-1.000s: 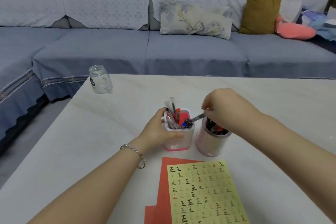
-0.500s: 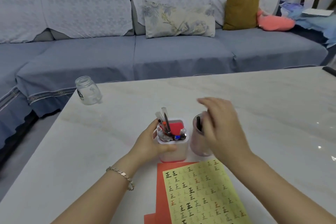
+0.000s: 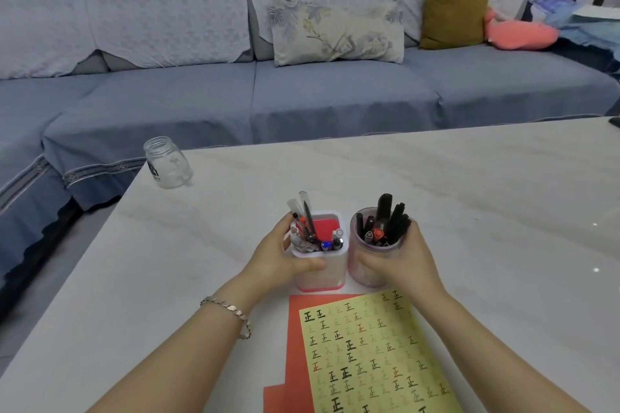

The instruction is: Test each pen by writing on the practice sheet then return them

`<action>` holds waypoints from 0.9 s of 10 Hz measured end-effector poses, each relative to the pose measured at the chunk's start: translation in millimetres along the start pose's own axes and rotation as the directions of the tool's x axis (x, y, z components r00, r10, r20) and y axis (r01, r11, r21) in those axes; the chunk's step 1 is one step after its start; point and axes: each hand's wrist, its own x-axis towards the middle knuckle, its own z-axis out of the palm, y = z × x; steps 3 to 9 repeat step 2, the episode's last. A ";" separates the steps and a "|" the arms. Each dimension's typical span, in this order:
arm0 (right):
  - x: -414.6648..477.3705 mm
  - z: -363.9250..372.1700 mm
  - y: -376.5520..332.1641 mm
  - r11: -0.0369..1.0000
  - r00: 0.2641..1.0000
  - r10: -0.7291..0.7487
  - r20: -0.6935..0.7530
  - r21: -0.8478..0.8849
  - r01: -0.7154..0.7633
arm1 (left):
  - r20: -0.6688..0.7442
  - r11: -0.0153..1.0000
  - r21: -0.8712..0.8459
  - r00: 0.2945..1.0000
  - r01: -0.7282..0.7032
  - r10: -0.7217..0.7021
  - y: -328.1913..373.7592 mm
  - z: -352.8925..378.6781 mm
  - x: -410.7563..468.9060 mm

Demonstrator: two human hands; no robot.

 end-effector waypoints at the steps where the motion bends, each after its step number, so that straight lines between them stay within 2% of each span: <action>1: -5.5 -1.0 -4.7 1.000 1.000 -0.013 0.015 0.001 0.013 | 0.013 1.000 -0.019 1.000 -0.016 0.016 0.2 1.4 0.2; 2: -9.0 -11.1 -12.5 0.997 0.986 0.070 0.152 0.009 -0.072 | 0.036 1.000 -0.020 0.999 -0.010 0.011 10.0 5.7 -14.7; 9: -9.0 -11.1 -12.5 0.997 0.986 0.070 0.152 0.009 -0.072 | 0.036 1.000 -0.020 0.999 -0.010 0.011 10.0 5.7 -14.7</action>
